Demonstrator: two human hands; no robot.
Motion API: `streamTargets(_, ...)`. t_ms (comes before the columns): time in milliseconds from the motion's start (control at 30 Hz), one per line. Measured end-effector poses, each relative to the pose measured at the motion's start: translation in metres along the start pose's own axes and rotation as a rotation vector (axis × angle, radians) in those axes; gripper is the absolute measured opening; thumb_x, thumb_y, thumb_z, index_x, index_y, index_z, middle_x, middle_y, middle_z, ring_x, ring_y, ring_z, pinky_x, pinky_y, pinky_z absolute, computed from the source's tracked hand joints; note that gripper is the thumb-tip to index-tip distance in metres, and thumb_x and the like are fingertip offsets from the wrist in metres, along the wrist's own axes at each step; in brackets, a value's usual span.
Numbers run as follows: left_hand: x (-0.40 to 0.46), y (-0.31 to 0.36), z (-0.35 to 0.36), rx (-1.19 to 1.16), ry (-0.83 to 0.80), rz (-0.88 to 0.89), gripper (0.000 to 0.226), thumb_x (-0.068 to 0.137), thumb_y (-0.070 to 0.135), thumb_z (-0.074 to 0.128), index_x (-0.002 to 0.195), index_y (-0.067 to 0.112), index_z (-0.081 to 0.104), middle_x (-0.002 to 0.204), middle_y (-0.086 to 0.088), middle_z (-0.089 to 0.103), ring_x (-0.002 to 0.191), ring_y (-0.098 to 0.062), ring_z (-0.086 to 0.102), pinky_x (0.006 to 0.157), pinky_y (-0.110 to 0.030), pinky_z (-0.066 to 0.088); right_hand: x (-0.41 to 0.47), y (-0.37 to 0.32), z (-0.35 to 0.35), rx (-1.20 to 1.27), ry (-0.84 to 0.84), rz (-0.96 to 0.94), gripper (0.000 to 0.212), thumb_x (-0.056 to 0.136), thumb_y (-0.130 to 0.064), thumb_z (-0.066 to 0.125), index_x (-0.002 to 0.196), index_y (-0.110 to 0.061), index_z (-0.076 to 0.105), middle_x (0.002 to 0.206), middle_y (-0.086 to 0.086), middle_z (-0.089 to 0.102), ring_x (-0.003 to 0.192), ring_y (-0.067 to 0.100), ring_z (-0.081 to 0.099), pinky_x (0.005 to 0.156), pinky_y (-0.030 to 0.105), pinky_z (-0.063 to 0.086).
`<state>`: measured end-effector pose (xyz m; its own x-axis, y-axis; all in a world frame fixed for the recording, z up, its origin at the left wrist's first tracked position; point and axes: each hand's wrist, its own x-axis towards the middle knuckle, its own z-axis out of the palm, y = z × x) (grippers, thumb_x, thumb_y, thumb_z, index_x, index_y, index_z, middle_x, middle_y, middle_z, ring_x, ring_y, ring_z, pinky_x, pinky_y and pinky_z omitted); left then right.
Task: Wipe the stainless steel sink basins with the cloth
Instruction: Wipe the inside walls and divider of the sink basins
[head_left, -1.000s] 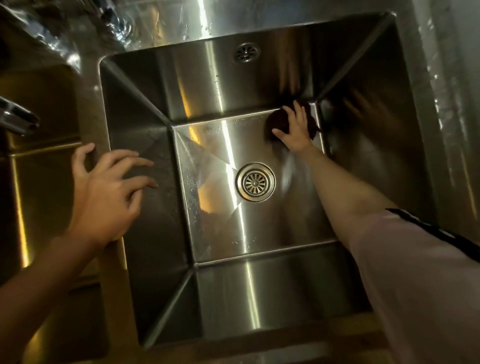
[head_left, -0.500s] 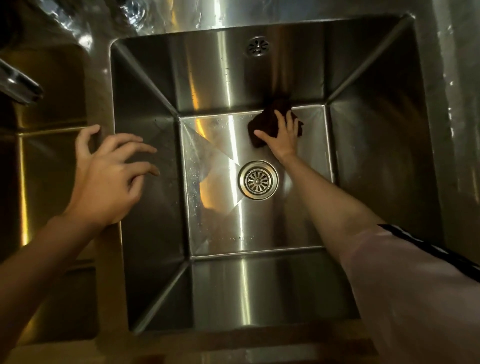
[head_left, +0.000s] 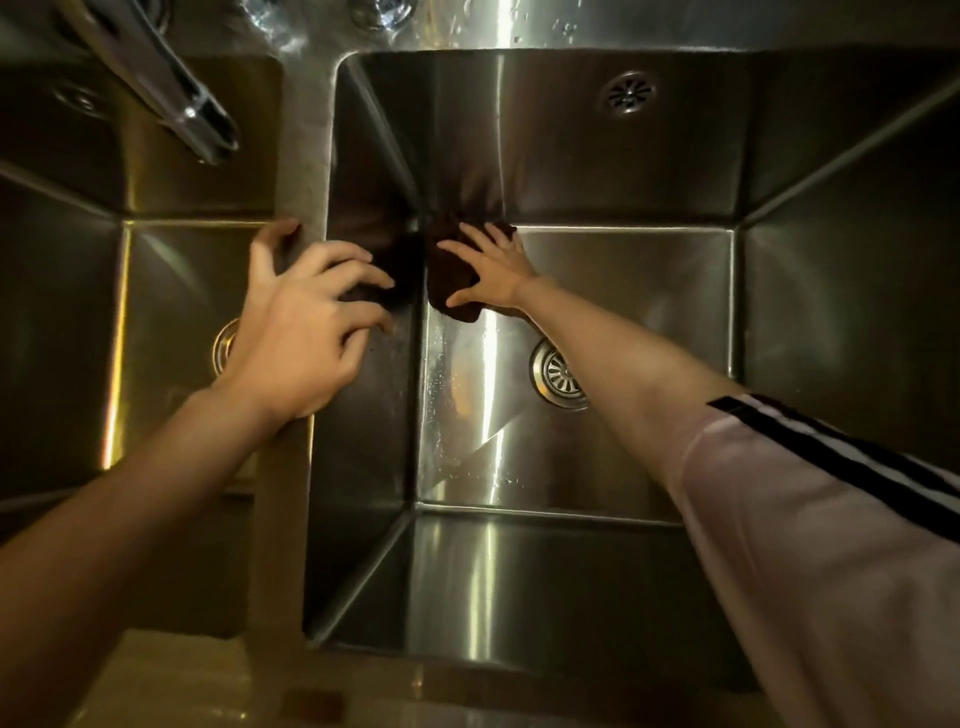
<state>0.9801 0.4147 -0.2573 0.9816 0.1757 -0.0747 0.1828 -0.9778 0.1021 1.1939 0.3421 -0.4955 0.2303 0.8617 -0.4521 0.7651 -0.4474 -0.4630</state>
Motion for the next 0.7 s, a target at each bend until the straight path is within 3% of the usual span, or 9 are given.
streamTargets(233,0.001,0.002,-0.002,-0.014,0.012,-0.015,0.036,0.083,0.023,0.042,0.08,0.027,0.077,0.111,0.004,0.069,0.12,-0.023,0.053,0.11,-0.053,0.013,-0.013,-0.032,0.023,-0.052,0.068,0.068,0.081,0.072,-0.065,0.061,0.142,-0.044,0.027,0.158,0.004,0.01,0.144,0.041,0.007,0.114,0.062,0.007)
streamTargets(433,0.0,0.005,-0.007,-0.01,-0.031,-0.022,0.039,0.082,0.023,0.04,0.081,0.025,0.078,0.11,0.001,0.069,0.12,-0.025,0.053,0.111,-0.053,0.012,-0.085,0.0,0.057,-0.095,0.12,0.11,0.078,0.072,-0.067,0.058,0.142,-0.045,0.029,0.157,0.003,0.017,0.142,0.036,0.015,0.115,0.059,0.007)
streamTargets(567,-0.001,0.006,-0.007,0.005,-0.05,-0.035,0.038,0.084,0.023,0.04,0.084,0.026,0.078,0.114,0.001,0.068,0.123,-0.025,0.051,0.112,-0.055,0.012,-0.123,0.02,0.074,-0.044,0.172,0.184,0.078,0.077,-0.064,0.059,0.145,-0.039,0.03,0.157,0.007,0.016,0.143,0.038,0.014,0.118,0.056,0.003)
streamTargets(700,-0.001,0.006,-0.004,0.004,-0.031,-0.041,0.037,0.084,0.023,0.041,0.084,0.028,0.078,0.115,0.003,0.068,0.123,-0.023,0.05,0.112,-0.055,0.012,-0.118,-0.003,0.081,0.02,0.187,0.192,0.077,0.081,-0.062,0.057,0.147,-0.035,0.028,0.157,0.011,0.012,0.142,0.042,0.009,0.119,0.055,0.009)
